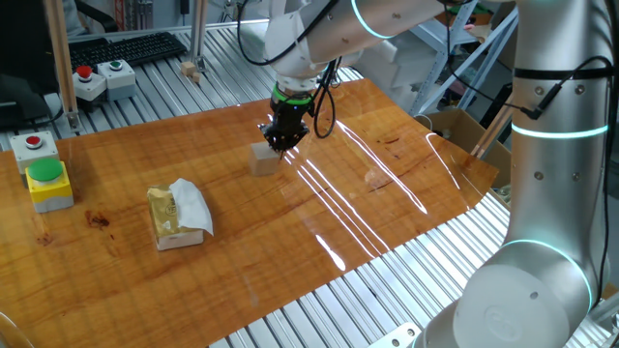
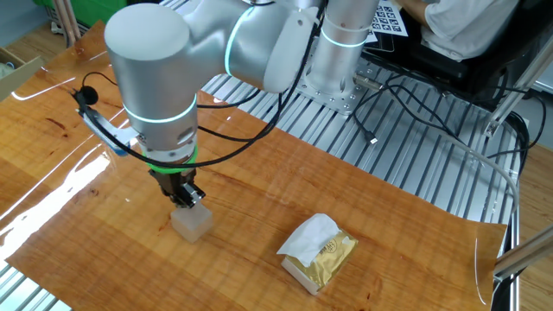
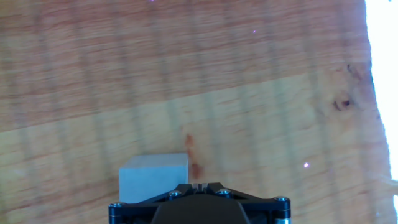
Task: Use the gripper to push the small block from left to right
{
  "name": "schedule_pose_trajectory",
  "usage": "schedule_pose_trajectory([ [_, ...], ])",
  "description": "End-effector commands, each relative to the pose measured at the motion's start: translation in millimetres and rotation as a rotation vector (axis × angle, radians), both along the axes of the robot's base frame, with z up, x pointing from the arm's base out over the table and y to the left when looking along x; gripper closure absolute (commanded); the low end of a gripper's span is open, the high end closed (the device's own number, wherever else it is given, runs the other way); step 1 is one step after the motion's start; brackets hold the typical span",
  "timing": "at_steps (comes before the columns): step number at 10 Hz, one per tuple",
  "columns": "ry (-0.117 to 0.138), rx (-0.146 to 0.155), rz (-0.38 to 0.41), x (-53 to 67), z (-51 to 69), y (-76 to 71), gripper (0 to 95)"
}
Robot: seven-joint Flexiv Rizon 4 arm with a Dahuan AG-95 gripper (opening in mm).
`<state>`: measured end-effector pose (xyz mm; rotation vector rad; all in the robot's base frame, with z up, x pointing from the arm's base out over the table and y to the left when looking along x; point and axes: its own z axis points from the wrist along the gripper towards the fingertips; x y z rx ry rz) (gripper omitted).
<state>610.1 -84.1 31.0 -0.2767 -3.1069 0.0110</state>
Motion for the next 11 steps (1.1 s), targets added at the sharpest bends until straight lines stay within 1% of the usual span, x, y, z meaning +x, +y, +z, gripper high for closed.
schedule_pose_trajectory([
  [1, 0.005, -0.006, 0.003, 2.0, -0.8, 0.3, 95.0],
  [2, 0.014, -0.021, -0.002, 3.6, 2.4, 0.7, 95.0],
  [3, 0.019, -0.046, -0.001, 3.9, 8.4, 0.7, 95.0],
  [4, 0.02, -0.067, 0.003, 2.6, 20.8, -1.6, 95.0],
  [5, 0.024, -0.066, 0.007, 2.1, 30.9, -6.3, 95.0],
  [6, 0.023, -0.065, 0.017, 0.5, 46.3, -19.5, 95.0],
  [7, 0.025, -0.062, 0.046, -1.3, 60.2, -40.2, 95.0],
  [8, 0.027, -0.039, 0.074, -3.2, 72.0, -63.7, 95.0],
  [9, 0.025, -0.033, 0.11, -4.4, 83.6, -87.1, 95.0],
  [10, 0.024, -0.027, 0.148, -7.0, 91.0, -102.6, 95.0],
  [11, 0.023, 0.016, 0.203, -12.9, 96.7, -124.0, 95.0],
])
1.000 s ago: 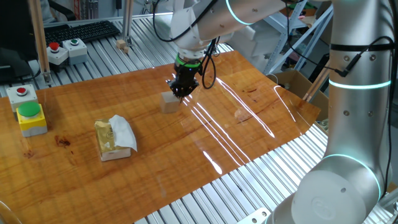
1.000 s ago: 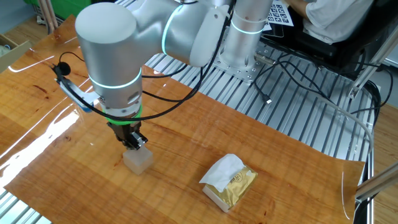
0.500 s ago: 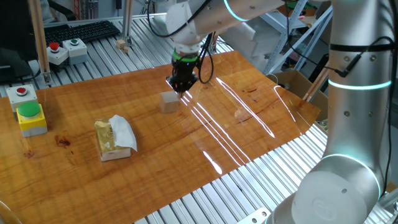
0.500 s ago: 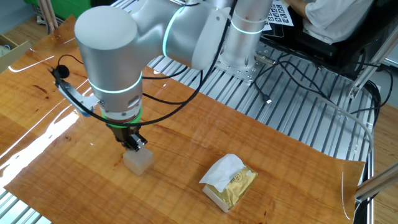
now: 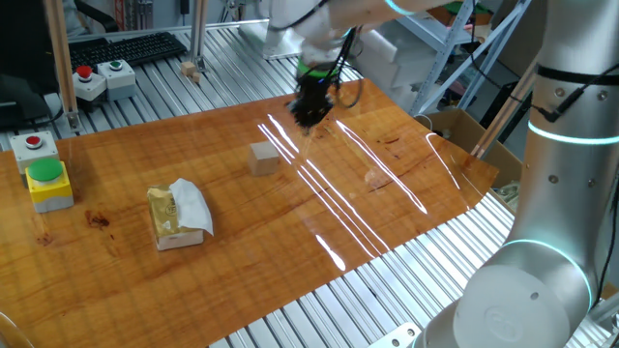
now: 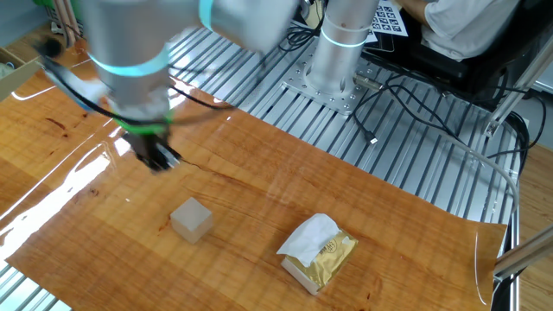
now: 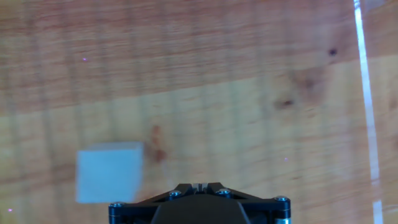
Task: Use the gripper to push the small block from left to right
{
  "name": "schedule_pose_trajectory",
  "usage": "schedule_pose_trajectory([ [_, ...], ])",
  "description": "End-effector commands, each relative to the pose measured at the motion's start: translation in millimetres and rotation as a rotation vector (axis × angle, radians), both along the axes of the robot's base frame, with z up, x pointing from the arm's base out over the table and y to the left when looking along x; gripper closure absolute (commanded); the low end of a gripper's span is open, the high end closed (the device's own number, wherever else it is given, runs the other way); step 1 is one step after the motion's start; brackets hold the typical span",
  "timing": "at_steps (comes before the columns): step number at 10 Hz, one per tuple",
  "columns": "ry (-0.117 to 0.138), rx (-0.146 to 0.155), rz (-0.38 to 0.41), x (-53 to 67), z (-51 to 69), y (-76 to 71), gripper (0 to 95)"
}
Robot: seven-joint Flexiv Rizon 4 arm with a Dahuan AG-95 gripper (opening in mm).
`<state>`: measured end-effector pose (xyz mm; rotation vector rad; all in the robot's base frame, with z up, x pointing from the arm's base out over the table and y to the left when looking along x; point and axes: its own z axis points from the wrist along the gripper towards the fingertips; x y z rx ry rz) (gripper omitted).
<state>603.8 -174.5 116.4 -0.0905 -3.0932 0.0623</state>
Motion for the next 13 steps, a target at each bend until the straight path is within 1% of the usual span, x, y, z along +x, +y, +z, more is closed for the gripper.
schedule_pose_trajectory([
  [1, -0.001, 0.069, 0.105, -10.4, 10.5, -42.6, 95.0],
  [2, -0.008, 0.055, 0.13, -16.7, 8.7, -44.6, 95.0],
  [3, -0.009, 0.054, 0.134, -18.2, 8.4, -44.9, 95.0],
  [4, -0.011, 0.079, 0.15, -36.8, 5.3, -50.0, 95.0],
  [5, 0.003, 0.072, 0.167, -40.1, 8.7, -44.1, 95.0],
  [6, 0.008, 0.062, 0.181, -41.9, 9.4, -43.6, 95.0],
  [7, 0.023, 0.061, 0.195, -42.8, 10.0, -42.5, 95.0],
  [9, 0.029, 0.046, 0.199, -45.5, 11.7, -40.3, 95.0],
  [10, 0.038, 0.043, 0.203, -48.1, 13.1, -38.2, 95.0],
  [11, 0.057, 0.022, 0.205, -50.9, 14.6, -36.0, 95.0],
  [13, 0.075, 0.006, 0.197, -52.8, 15.9, -35.1, 95.0],
])
